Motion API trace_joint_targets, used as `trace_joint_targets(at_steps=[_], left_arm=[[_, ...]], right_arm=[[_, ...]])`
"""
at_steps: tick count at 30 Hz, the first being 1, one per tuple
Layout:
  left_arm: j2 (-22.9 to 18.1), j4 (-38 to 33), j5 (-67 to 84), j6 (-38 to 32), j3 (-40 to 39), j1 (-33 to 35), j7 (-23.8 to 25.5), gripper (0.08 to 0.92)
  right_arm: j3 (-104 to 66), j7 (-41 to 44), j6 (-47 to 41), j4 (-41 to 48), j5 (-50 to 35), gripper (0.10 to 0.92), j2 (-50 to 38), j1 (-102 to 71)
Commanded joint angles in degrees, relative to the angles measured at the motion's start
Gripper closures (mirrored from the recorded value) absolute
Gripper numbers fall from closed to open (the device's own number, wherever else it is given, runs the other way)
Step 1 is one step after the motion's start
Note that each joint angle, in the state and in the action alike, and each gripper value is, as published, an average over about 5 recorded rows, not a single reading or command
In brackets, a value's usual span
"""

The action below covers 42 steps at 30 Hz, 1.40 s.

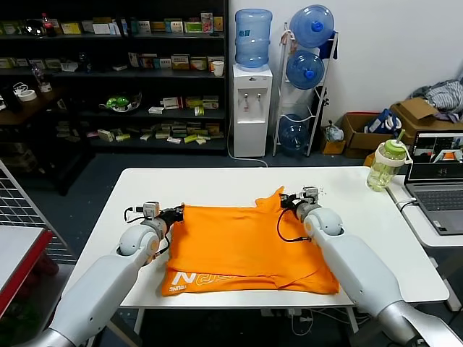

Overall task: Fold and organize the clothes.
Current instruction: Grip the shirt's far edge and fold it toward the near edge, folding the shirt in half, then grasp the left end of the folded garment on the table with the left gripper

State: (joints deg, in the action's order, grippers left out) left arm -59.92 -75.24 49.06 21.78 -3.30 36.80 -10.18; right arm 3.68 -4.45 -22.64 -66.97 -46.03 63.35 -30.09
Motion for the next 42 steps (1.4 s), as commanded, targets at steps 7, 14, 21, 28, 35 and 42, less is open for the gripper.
trace_joint_targets(at_steps=[7, 14, 21, 28, 35, 42], left_arm=[[9.78, -27.15, 3.31, 0.53, 3.29, 16.19, -5.34, 0.907], [12.59, -33.14, 2.92, 0.61, 6.31, 23.89, -5.67, 0.907], [14.19, -36.31, 0.85, 0.4, 8.1, 30.41, -6.21, 0.907], [13.57, -36.93, -1.39, 0.81, 8.73, 32.3, -5.87, 0.881], [12.2, -36.78, -3.59, 1.02, 9.88, 33.55, -6.07, 0.693], [9.86, -34.99, -4.83, 0.81, 10.72, 35.94, -6.1, 0.493]], right_arm=[[-9.01, -7.47, -6.43, -33.02, -12.08, 0.901, -18.26, -23.24], [-14.14, -9.72, -7.29, -42.42, -13.19, 0.901, -23.5, -33.27], [-16.4, -12.1, -8.55, -46.25, -13.84, 0.901, -24.49, -37.28], [-19.05, -10.75, -9.42, -47.51, -13.14, 0.818, -24.64, -39.46], [-24.23, -9.77, -8.92, -49.78, -11.92, 0.619, -24.57, -44.81], [-29.43, -8.45, -7.6, -50.41, -10.06, 0.42, -22.55, -50.8]])
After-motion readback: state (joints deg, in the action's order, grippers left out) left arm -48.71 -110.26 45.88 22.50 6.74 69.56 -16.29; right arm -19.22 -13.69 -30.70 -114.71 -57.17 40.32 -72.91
